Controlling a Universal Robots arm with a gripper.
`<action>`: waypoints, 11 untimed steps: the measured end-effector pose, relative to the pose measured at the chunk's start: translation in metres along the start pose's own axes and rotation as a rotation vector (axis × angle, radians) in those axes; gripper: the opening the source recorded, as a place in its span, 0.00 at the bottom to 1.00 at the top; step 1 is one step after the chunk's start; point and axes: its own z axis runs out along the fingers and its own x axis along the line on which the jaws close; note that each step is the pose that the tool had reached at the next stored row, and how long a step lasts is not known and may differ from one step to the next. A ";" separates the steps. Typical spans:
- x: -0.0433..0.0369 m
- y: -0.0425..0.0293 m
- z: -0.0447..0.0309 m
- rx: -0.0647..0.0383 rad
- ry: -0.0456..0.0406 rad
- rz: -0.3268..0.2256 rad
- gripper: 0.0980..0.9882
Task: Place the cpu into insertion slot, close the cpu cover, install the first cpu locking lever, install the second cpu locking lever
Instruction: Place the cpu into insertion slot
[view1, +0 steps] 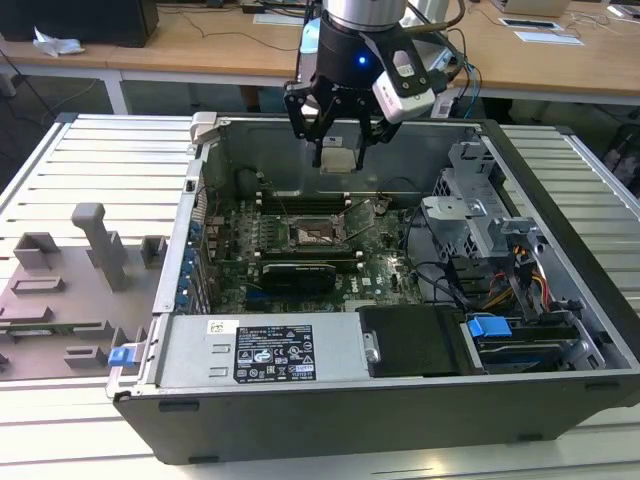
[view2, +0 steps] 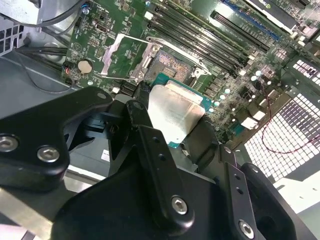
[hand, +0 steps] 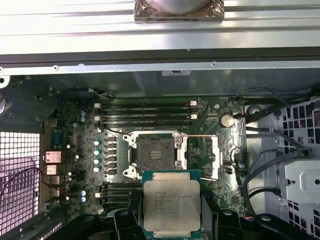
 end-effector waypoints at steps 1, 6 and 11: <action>0.0000 -0.0001 0.0008 0.000 0.0000 0.000 0.50; -0.0001 -0.0003 0.0035 0.000 0.0000 0.000 0.50; -0.0001 -0.0005 0.0059 0.000 -0.0001 0.000 0.50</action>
